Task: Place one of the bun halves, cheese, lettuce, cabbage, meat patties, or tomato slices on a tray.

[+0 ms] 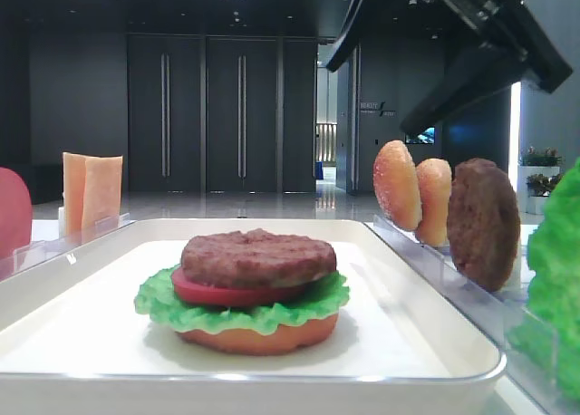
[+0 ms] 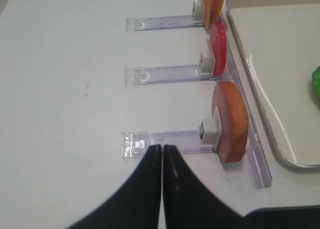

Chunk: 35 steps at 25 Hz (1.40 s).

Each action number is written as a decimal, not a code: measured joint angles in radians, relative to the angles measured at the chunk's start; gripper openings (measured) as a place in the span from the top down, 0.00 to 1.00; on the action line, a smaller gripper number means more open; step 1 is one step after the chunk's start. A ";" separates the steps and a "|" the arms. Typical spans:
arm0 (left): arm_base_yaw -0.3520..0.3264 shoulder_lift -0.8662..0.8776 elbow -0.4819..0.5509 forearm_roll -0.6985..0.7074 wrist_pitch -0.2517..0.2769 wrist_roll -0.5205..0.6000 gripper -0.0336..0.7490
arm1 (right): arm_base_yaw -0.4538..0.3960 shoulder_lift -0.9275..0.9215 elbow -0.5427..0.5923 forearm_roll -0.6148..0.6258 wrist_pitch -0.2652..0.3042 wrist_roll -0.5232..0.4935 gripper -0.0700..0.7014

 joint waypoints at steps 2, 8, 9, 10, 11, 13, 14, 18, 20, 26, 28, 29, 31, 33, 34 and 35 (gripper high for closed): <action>0.000 0.000 0.000 0.000 0.000 0.000 0.97 | 0.000 -0.037 -0.008 -0.102 -0.008 0.075 0.29; 0.000 0.000 0.000 0.000 0.000 0.000 0.97 | -0.013 -0.158 -0.041 -0.405 0.010 0.326 0.29; 0.000 0.000 0.000 0.000 0.000 0.000 0.97 | -0.023 -0.175 -0.048 -0.453 0.025 0.352 0.29; 0.000 0.000 0.000 0.000 0.000 0.000 0.97 | -0.035 -0.191 -0.052 -0.497 0.047 0.376 0.29; 0.000 0.000 0.000 0.000 0.000 0.000 0.97 | -0.047 -0.202 -0.055 -0.528 0.071 0.391 0.29; 0.000 0.000 0.000 0.000 0.000 0.000 0.97 | -0.081 -0.223 -0.057 -0.587 0.117 0.406 0.29; 0.000 0.000 0.000 0.000 0.000 0.000 0.97 | -0.099 -0.230 -0.057 -0.606 0.141 0.411 0.29; 0.000 0.000 0.000 0.000 0.000 0.000 0.97 | -0.157 -0.241 -0.060 -0.714 0.232 0.408 0.30; 0.000 0.000 0.000 0.000 0.000 0.000 0.97 | -0.179 -0.241 -0.060 -0.777 0.261 0.403 0.30; 0.000 0.000 0.000 0.000 0.000 0.000 0.97 | -0.271 -0.241 -0.060 -0.858 0.289 0.376 0.30; 0.000 0.000 0.000 0.000 0.000 0.000 0.97 | -0.312 -0.241 -0.060 -0.864 0.296 0.357 0.30; 0.000 0.000 0.000 0.000 0.000 0.000 0.97 | -0.329 -0.241 -0.060 -0.865 0.303 0.346 0.30; 0.000 0.000 0.000 0.000 0.000 0.000 0.97 | -0.368 -0.241 -0.060 -0.868 0.325 0.337 0.30; 0.000 0.000 0.000 0.000 0.000 0.000 0.97 | -0.402 -0.241 -0.060 -0.869 0.364 0.334 0.30; 0.000 0.000 0.000 0.000 0.000 0.000 0.97 | -0.418 -0.243 -0.060 -0.869 0.380 0.333 0.30; 0.000 0.000 0.000 0.000 0.000 0.000 0.97 | -0.432 -0.246 -0.060 -0.870 0.397 0.333 0.30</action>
